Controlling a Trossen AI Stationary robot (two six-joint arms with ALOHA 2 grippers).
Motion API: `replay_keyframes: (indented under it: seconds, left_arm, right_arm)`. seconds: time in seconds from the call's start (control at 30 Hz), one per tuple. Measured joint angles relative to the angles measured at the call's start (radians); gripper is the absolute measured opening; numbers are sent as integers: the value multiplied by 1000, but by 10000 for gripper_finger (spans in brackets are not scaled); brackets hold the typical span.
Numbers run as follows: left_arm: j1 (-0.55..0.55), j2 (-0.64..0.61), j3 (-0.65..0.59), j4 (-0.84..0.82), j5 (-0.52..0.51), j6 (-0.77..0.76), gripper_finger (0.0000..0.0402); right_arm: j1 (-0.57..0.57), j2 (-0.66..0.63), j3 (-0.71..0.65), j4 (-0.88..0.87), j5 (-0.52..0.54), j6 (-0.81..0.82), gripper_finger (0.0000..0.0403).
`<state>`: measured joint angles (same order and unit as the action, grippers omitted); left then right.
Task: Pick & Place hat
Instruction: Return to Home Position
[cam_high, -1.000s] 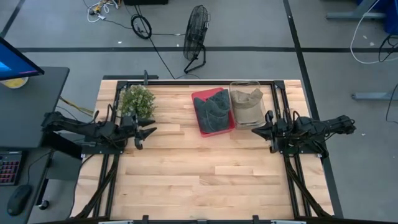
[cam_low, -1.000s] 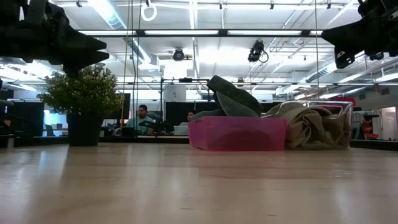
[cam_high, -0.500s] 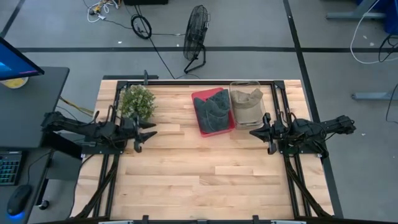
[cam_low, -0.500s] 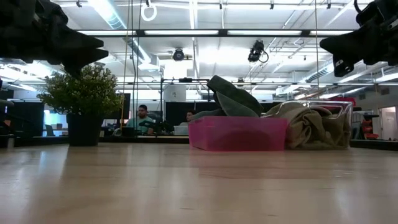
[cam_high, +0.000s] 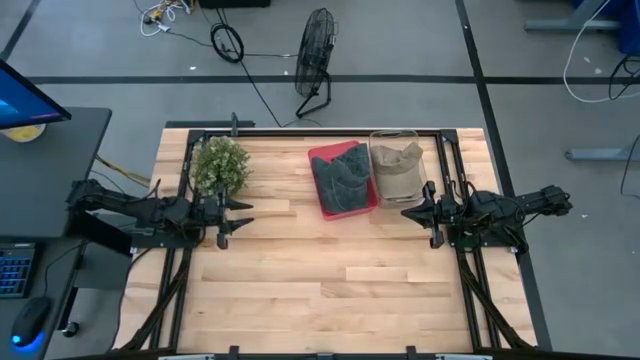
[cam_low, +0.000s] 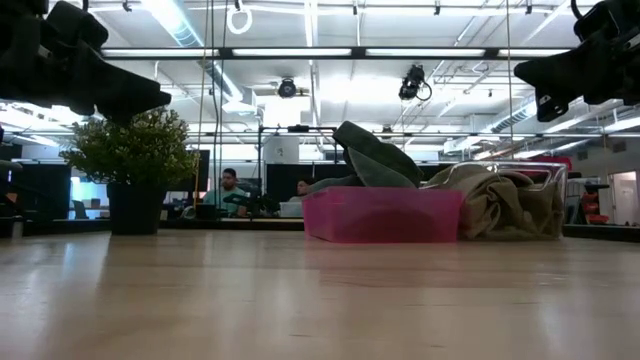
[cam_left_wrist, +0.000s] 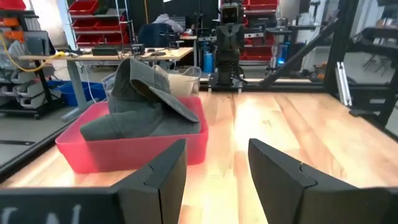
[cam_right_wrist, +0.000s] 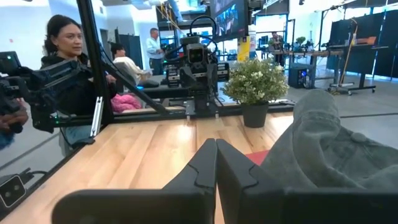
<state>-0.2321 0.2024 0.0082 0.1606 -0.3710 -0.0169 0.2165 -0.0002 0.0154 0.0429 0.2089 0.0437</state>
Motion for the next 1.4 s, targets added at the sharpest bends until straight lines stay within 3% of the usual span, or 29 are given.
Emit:
replay_keyframes:
  seconds: [0.37, 1.4]
  left_arm:
    - [0, 0, -1, -2, 16, 133, 177]
    - [0, 0, -1, -2, 17, 133, 177]
  right_arm:
    - [0, 0, 0, 0, 0, -1, 9]
    - [0, 0, 1, 0, 0, -2, 9]
